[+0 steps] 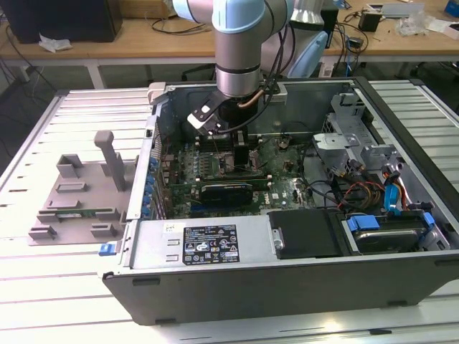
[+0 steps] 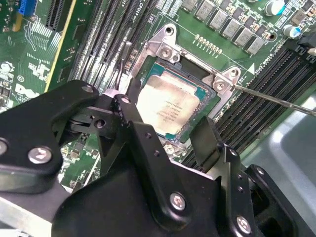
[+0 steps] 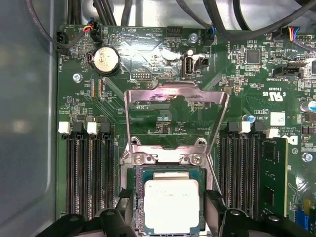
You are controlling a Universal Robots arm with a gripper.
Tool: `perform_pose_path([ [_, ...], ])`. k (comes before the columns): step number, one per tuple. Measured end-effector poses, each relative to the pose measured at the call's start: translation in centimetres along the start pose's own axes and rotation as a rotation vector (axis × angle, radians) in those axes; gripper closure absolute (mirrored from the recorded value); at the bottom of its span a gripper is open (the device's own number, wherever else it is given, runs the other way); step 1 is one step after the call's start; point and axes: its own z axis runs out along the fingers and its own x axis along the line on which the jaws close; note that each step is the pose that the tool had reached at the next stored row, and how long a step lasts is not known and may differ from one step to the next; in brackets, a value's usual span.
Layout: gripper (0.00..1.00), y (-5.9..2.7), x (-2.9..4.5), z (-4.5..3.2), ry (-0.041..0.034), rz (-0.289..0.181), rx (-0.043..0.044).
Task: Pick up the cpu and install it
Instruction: 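Place the cpu into insertion slot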
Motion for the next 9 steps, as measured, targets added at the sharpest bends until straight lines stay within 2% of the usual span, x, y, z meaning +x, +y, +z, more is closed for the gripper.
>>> perform_pose_path([
  [3,0.34,0.0,0.0,-0.01,-0.0001,0.0,0.0],
  [4,0.41,0.0,0.0,-0.02,0.0,0.0,-0.0001],
  [9,0.41,0.0,0.0,-0.04,0.0,0.0,0.0],
])
